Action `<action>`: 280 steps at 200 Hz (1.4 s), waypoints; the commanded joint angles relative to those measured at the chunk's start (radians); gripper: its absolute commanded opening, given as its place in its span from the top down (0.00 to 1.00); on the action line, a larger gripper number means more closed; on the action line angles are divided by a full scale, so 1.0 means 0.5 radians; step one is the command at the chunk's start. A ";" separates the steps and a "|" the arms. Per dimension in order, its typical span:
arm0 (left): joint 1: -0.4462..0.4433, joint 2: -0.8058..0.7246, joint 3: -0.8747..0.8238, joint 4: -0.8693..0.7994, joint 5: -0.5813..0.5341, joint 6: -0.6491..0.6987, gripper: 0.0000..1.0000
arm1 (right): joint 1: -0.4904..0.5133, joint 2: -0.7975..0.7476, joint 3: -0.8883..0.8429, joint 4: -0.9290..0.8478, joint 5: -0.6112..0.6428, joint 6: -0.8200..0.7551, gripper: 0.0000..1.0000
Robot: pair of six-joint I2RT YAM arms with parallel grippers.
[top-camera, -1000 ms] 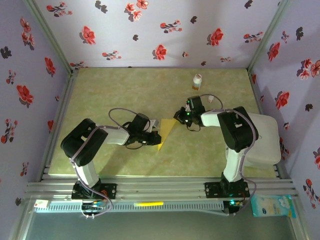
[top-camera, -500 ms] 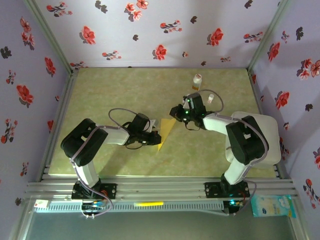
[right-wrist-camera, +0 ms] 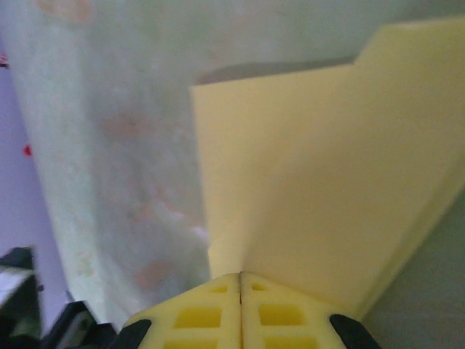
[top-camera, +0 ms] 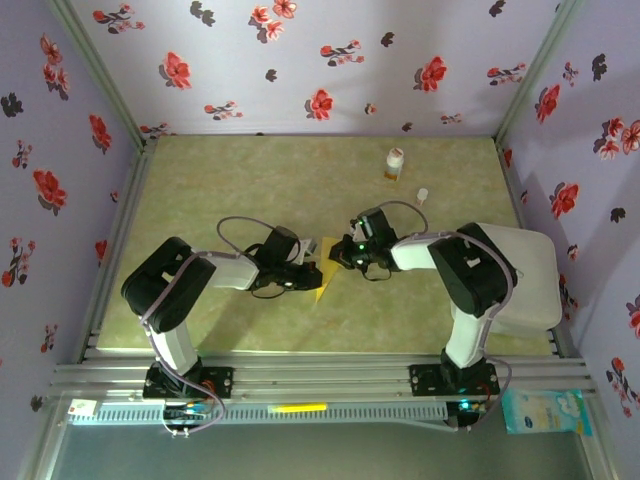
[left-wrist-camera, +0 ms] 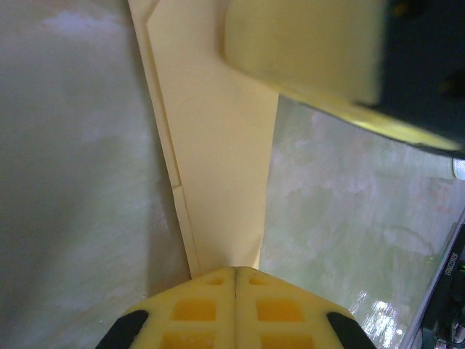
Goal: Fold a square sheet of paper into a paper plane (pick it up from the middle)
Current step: Fold the wing for the fifth time at the center of the table.
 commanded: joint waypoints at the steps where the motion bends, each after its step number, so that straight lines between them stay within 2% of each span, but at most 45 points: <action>1: -0.049 0.112 -0.081 -0.226 -0.074 -0.028 1.00 | 0.004 0.051 -0.057 -0.098 0.111 -0.068 0.94; 100: -0.049 -0.340 0.087 -0.426 -0.093 -0.144 1.00 | -0.004 0.092 -0.117 -0.006 0.131 -0.013 0.96; 146: -0.091 -0.203 0.245 -0.438 -0.012 -0.146 0.99 | -0.004 0.113 -0.136 0.046 0.126 0.013 0.96; 219: -0.141 0.080 0.404 -0.364 -0.053 -0.178 0.99 | -0.004 0.135 -0.144 0.059 0.121 0.034 0.96; 280: -0.147 0.042 0.143 -0.413 -0.149 -0.156 0.99 | -0.004 0.126 -0.154 0.036 0.129 0.016 0.96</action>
